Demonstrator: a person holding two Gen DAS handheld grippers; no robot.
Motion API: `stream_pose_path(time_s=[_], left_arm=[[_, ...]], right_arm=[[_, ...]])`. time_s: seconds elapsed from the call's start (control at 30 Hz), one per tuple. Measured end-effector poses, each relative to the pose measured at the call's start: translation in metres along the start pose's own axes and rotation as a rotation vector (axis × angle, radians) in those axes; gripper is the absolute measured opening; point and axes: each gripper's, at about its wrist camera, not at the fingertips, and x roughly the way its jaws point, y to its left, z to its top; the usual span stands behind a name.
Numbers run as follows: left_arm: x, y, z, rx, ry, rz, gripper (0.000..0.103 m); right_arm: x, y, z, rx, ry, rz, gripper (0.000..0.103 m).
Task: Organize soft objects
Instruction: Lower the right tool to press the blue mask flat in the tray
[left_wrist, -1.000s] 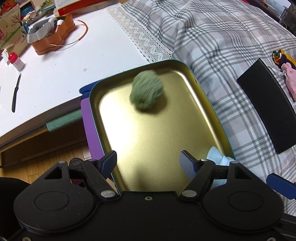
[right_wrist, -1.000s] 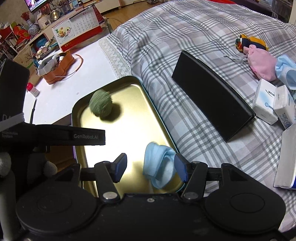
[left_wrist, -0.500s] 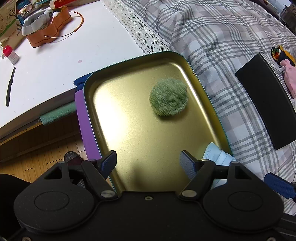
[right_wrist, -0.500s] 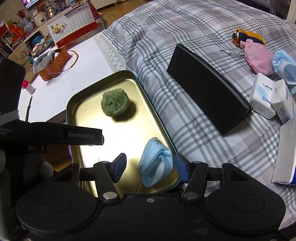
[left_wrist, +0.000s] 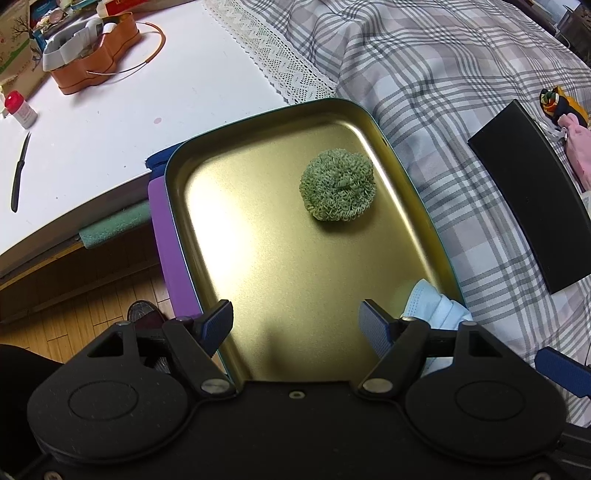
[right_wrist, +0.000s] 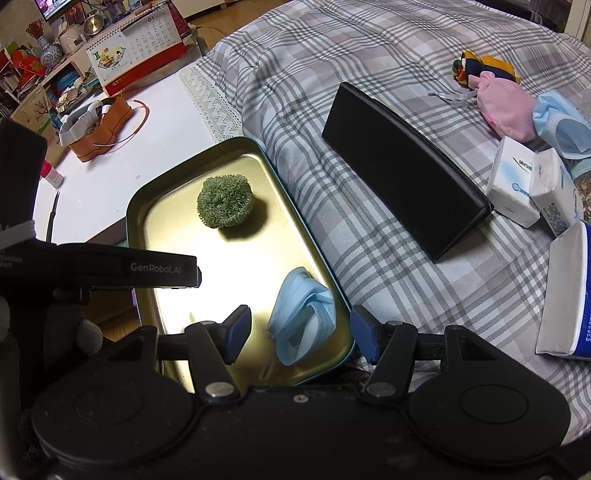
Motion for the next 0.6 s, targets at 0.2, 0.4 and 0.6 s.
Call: stream_pose_path(time_s=[0.2,0.4,0.6], left_arm=[[-0.002,0.000,-0.002,0.014,-0.017,0.022,0.070],[-0.005,-0.002,-0.005,0.026,-0.033,0.037,0.070],[-0.008,-0.004,-0.008,0.043,-0.053,0.049,0.071]], right_arm=[[-0.006,0.000,-0.005,0.000,-0.006,-0.011,0.059],[-0.011,-0.004,-0.012,0.014,-0.010,-0.021,0.060],[-0.015,-0.010,-0.021,0.044,-0.010,-0.036,0.061]])
